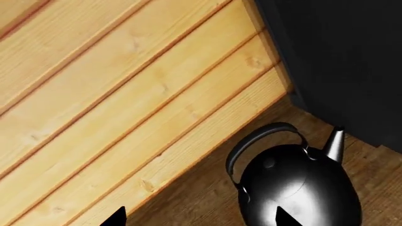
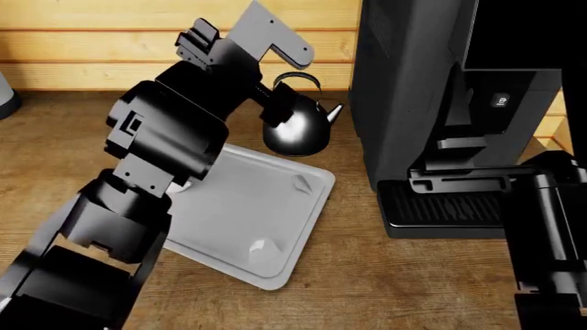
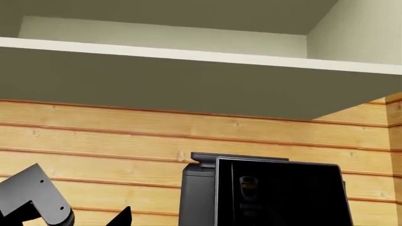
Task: Pick the kettle from the counter and place it on the tray. Then pick the mug from the cabinet and place it on the tray. Then close the cabinet doors.
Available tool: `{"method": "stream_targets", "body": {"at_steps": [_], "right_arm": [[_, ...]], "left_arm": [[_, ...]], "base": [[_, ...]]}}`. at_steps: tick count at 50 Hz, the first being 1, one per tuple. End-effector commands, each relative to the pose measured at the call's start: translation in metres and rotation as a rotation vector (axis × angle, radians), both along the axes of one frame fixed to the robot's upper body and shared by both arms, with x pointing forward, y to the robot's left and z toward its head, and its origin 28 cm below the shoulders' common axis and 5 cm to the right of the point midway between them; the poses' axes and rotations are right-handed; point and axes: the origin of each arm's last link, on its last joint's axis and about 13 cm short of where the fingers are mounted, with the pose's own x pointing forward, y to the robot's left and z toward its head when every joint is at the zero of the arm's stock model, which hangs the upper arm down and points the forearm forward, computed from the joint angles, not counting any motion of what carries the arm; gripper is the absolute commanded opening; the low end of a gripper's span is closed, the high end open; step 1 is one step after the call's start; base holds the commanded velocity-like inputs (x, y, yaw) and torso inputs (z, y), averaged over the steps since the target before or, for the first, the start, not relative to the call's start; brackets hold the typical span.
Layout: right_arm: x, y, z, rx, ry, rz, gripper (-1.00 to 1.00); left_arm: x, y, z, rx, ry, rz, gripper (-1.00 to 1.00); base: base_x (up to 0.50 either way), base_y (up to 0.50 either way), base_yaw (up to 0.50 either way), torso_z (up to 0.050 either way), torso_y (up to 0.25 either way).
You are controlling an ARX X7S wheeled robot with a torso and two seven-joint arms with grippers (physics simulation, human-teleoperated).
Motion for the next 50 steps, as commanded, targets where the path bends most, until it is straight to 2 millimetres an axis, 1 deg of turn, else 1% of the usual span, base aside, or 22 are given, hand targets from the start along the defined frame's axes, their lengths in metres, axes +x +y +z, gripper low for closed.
{"method": "stream_targets", "body": {"at_steps": [1,8,10,16,21,28,37,50], "right_arm": [[0.0,0.0,-0.001,0.001,0.001,0.002,1.0],[0.001,-0.001,-0.002,0.004,0.003,0.0,1.0],[0.0,-0.001,-0.002,0.005,0.001,0.001,1.0],[0.0,-0.003,-0.002,0.007,0.001,-0.003,1.0],[0.002,-0.003,-0.004,0.01,0.004,-0.005,1.0],[0.003,-0.004,-0.006,0.015,0.01,-0.005,1.0],[0.002,-0.004,-0.006,0.016,0.01,-0.003,1.0],[0.002,-0.003,-0.004,0.019,0.011,-0.003,1.0]], "left_arm": [[0.009,-0.002,0.007,0.014,-0.048,0.013,1.0],[0.023,-0.008,0.012,0.025,-0.077,0.03,1.0],[0.028,-0.01,0.01,0.034,-0.078,0.032,1.0],[0.037,-0.017,-0.005,0.054,-0.051,0.026,1.0],[0.045,-0.016,-0.011,0.039,-0.04,0.051,1.0],[0.047,-0.013,-0.017,0.031,-0.025,0.064,1.0],[0.047,-0.012,-0.012,0.029,-0.029,0.068,1.0],[0.046,-0.014,0.01,0.023,-0.065,0.028,1.0]], "base": [[0.0,0.0,0.0,0.0,0.0],[0.0,0.0,0.0,0.0,0.0],[0.0,0.0,0.0,0.0,0.0],[0.0,0.0,0.0,0.0,0.0],[0.0,0.0,0.0,0.0,0.0],[0.0,0.0,0.0,0.0,0.0],[0.0,0.0,0.0,0.0,0.0],[0.0,0.0,0.0,0.0,0.0]]}}
